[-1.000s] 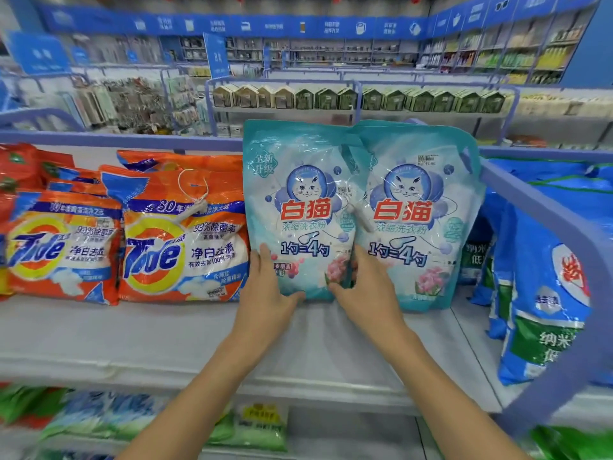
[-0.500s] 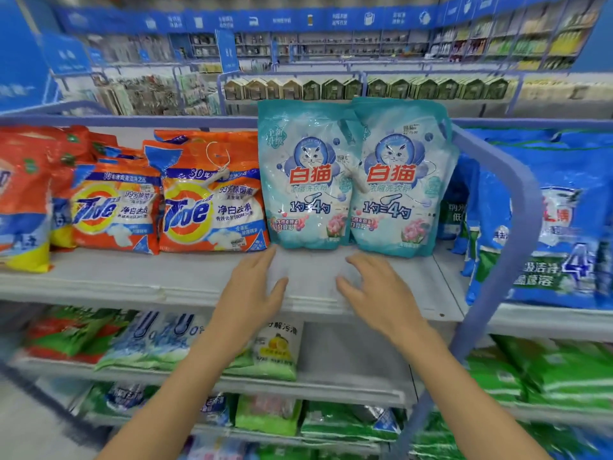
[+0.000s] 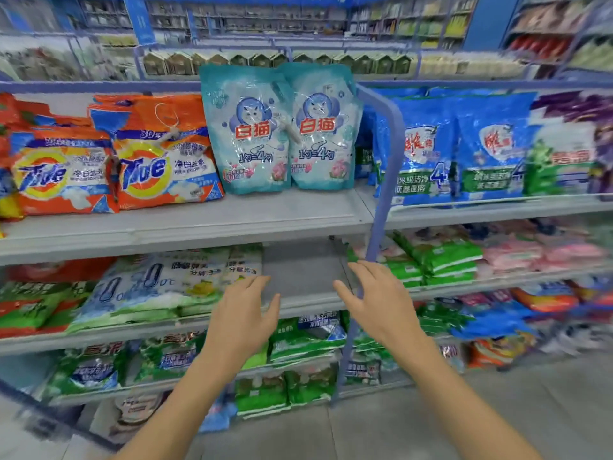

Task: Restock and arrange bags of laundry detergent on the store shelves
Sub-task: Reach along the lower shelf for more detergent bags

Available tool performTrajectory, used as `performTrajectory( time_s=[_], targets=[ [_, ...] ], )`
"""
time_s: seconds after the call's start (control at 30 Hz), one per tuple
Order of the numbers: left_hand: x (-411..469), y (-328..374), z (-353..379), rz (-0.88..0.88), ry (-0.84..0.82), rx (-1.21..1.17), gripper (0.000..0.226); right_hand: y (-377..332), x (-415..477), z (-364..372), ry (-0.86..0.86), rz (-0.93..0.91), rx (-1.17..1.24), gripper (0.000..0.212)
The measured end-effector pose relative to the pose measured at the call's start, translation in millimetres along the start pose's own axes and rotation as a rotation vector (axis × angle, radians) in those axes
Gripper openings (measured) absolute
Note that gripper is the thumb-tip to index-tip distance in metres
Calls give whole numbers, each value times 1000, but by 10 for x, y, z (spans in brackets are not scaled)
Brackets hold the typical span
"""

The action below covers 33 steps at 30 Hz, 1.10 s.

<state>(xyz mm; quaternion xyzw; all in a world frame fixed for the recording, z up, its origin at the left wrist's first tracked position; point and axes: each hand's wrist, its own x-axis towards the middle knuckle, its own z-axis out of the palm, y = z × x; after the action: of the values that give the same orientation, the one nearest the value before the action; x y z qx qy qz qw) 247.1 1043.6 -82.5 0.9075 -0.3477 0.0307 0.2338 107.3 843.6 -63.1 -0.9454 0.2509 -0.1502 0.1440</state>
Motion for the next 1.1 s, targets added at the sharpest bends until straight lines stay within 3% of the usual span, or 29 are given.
performTrajectory(
  time_s=[0.23, 0.7, 0.9, 1.1],
  targets=[
    [-207, 993, 425, 181, -80, -40, 50, 925, -874, -436, 36, 237, -34, 63],
    [-653, 4106, 1919, 481, -269, -209, 48, 3392, -2532, -1521, 274, 677, 57, 44],
    [-714, 5125, 2300, 552, -334, -229, 44, 4194, -2894, -1921, 297, 777, 95, 42],
    [-467, 6060, 2724, 604, -367, -241, 40, 5076, -2830, -2258, 291, 823, 109, 54]
  ],
)
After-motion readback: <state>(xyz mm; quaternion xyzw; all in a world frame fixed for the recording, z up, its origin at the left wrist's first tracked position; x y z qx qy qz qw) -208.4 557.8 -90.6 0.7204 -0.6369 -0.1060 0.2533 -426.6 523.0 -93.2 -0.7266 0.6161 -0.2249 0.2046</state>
